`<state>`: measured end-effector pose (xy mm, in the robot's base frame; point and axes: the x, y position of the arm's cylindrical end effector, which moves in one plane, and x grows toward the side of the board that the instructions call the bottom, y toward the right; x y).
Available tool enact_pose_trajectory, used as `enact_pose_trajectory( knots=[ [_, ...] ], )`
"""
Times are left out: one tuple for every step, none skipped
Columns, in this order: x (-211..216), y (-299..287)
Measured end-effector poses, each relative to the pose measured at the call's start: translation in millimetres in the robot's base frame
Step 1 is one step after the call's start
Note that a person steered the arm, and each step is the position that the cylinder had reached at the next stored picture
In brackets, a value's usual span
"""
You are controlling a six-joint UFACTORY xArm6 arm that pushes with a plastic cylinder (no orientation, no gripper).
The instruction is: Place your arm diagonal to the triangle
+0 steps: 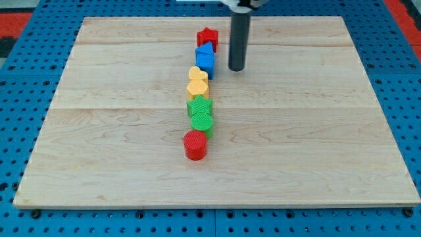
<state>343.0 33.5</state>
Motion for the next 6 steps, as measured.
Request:
enact_pose_trajectory(
  knots=[
    [-7,17],
    [-45,27],
    [-119,48],
    [-142,-10],
    [-140,-73],
    [-98,-134]
  ],
)
